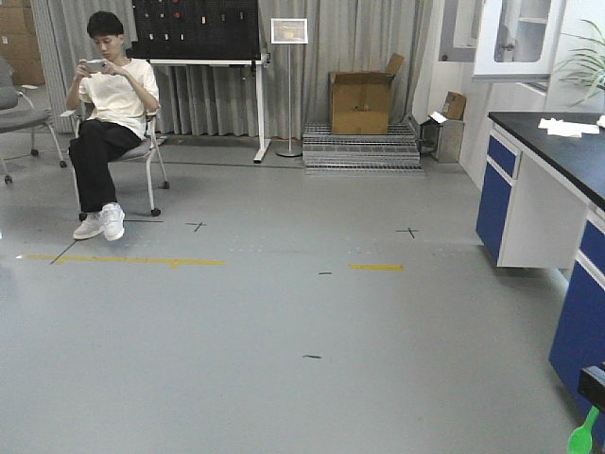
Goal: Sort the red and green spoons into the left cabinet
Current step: 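Drive the base away from the bench holding both spoons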
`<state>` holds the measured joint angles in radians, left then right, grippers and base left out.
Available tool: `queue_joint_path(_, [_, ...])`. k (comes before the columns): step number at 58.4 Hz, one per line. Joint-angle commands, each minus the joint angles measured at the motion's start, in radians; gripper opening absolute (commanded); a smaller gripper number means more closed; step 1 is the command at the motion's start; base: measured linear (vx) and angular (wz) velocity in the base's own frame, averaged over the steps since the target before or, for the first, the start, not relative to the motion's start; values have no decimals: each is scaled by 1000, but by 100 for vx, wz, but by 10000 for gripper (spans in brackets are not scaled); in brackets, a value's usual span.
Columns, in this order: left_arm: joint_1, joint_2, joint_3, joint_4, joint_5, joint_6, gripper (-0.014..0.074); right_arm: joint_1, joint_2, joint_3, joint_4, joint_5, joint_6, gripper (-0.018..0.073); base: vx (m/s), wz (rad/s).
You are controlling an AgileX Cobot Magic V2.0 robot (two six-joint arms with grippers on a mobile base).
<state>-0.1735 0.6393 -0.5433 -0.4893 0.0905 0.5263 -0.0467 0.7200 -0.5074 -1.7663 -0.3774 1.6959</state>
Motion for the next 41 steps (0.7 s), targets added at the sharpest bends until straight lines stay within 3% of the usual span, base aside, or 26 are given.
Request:
queue_joint_path(1, [-6,-3,-29,-13,-71,-6,-3,-5,-5,-36,-21,17,-1,-3,58,2])
queue_joint_path(41, [-6,-3,-29,-13,-71,-6,-3,-5,-5,-36,-21,24,-1,-3,63,0])
